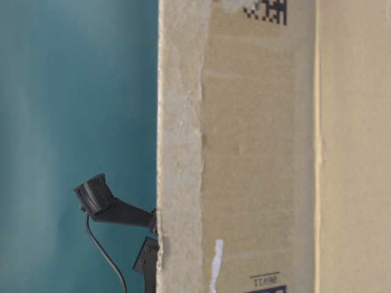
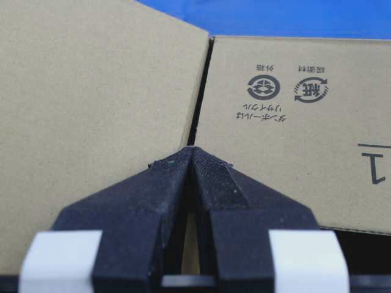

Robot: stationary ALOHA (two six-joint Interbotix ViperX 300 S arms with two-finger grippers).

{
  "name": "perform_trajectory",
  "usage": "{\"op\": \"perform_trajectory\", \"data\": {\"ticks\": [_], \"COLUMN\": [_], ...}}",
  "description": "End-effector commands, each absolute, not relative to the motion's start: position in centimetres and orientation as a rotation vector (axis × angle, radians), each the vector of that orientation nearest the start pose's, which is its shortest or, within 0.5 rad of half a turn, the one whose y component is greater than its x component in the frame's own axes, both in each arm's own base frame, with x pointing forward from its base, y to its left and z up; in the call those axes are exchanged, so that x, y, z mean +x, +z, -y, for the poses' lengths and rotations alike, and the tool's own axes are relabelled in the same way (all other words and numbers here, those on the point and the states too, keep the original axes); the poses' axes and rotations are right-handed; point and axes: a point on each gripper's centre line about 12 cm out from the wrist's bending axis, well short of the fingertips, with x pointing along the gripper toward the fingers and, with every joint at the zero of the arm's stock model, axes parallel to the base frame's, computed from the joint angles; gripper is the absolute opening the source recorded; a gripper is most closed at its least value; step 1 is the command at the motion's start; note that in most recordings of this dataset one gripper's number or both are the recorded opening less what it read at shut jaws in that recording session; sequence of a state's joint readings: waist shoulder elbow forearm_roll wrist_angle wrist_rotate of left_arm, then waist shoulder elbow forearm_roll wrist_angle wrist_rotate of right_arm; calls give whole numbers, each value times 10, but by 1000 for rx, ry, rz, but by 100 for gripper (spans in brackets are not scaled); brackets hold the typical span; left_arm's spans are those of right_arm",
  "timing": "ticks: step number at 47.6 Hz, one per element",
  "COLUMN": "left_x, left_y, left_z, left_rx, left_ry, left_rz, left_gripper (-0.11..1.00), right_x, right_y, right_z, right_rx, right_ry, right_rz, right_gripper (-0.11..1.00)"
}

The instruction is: Close the cardboard box.

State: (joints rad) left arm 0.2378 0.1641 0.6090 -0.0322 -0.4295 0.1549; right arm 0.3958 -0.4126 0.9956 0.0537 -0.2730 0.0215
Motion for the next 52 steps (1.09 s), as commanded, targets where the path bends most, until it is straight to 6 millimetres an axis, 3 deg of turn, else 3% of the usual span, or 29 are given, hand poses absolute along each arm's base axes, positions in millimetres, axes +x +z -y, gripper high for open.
{"op": "perform_trajectory", "data": {"ticks": [1,9,21,28,36,43,52], "left_x": [423,423,423,423,423,423,423], "left_y": [175,173,175,174,175,175,175], "left_z": [-102,-102,-102,-101,-102,-100,-100], "left_rx": [87,82,82,81,81,82,82], "left_ry": [226,226,227,225,225,222,222], "left_rz": [-327,-331,-326,-327,-324,-326,-324], "left_gripper": [0,0,0,0,0,0,0], "right_x": [279,283,284,284,285,287,292], "right_y": [219,209,221,231,232,222,195], "right_z": [-116,-118,-106,-84,-39,-9,3], "right_rx": [7,2,14,22,47,63,74], "right_ry": [370,368,333,268,115,11,-35], "right_rz": [-321,-345,-298,-267,-271,-328,-434], "right_gripper": [0,0,0,0,0,0,0]}}
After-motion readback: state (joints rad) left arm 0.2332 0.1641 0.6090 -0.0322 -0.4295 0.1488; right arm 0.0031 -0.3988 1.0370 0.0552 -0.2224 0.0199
